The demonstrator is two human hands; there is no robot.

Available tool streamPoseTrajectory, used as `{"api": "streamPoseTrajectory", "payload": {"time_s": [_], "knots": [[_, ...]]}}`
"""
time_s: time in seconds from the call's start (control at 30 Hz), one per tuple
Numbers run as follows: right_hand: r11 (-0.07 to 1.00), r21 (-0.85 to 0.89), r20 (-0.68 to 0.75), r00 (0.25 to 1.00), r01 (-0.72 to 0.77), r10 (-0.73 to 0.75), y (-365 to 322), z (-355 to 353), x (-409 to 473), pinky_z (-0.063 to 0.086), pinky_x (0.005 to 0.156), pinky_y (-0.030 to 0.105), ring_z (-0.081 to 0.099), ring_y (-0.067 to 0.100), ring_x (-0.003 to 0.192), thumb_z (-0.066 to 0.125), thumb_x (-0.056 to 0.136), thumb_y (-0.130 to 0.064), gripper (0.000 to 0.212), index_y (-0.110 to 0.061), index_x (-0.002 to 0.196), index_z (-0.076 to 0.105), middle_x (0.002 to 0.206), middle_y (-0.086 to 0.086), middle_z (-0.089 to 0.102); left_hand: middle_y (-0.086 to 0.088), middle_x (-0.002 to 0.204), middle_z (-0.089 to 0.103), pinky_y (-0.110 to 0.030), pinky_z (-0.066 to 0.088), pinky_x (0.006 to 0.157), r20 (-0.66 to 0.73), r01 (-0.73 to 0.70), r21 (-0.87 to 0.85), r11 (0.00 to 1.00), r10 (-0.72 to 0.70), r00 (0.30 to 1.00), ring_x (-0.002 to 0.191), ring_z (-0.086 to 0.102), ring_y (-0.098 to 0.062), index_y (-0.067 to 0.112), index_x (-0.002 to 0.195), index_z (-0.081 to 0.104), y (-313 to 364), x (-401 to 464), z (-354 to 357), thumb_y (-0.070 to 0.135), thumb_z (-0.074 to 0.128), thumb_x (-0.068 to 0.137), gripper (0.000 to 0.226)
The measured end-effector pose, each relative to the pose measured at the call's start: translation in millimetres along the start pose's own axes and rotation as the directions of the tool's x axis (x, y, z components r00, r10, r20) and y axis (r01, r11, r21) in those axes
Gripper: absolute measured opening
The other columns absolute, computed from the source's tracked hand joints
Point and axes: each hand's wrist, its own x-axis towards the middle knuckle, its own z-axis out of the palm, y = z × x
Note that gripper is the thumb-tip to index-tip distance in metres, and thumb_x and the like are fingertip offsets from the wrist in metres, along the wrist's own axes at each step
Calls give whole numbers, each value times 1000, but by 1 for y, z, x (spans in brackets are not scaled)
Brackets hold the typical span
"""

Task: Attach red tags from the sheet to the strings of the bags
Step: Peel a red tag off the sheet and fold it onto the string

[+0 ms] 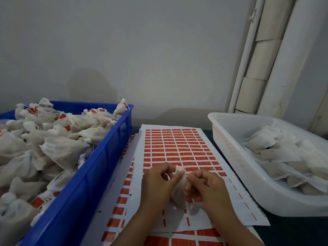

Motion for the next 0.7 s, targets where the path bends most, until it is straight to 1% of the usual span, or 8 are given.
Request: {"api": "streamPoseTrajectory", "payload": {"time_s": [0.07,0.13,0.27,0.33,0.43,0.53,0.63,0.7], "knots": [[998,50,32,999,-26,24,-1,0,-1,52,56,15,68,14,61,56,87,-17,14,-10,80,66,65,0,70,12,75,62,-4,44,60,-5,-19,28,999,20,1000,68,58,-5,26,82,63,0,-1,0,32,70,79,9],[998,42,38,999,-40,38,-1,1,-1,52,58,14,69,13,65,57,85,-18,13,-12,82,68,68,-1,71,14,77,62,-5,45,60,10,-46,52,998,45,999,69,58,-4,27,84,63,1,-2,1,30,70,80,9],[998,-57,-6,1000,-4,4,1,1,-1,55,64,16,68,10,66,58,87,-14,11,-12,82,67,66,-1,69,17,78,60,-8,49,64,87,-100,43,994,96,992,72,59,-4,24,84,66,3,-4,1,25,72,78,8],[993,-110,-34,999,37,-41,3,0,-2,56,68,19,67,11,67,58,87,-13,10,-13,81,66,66,-1,68,21,80,60,-7,50,66,124,-105,-7,994,105,987,76,61,1,26,91,67,4,-4,1,24,72,78,14],[980,-185,-52,995,79,-90,5,0,-2,56,77,25,66,12,75,59,87,-14,9,-18,81,65,74,-4,68,28,83,60,-4,48,66,168,-115,-65,991,125,978,83,60,9,26,98,70,7,-5,0,20,71,79,21],[966,-230,-54,989,120,-136,6,0,-3,55,76,21,65,7,77,60,87,-15,16,-27,77,62,75,-9,67,22,84,66,-6,49,70,170,-105,-78,991,117,979,83,63,6,26,96,72,5,-4,-1,20,70,80,18],[964,-231,-58,987,132,-149,6,0,-3,55,72,18,64,5,77,60,86,-16,18,-30,75,60,74,-11,66,15,82,70,-14,54,74,159,-79,-68,995,89,983,79,65,0,26,89,71,2,-3,-2,20,71,79,11],[963,-230,-59,986,137,-154,7,0,-3,54,71,17,64,2,77,60,87,-16,19,-31,75,60,73,-12,66,14,79,69,-16,55,73,155,-72,-70,995,82,985,76,65,0,26,85,70,1,-3,-2,20,72,79,9]]}}
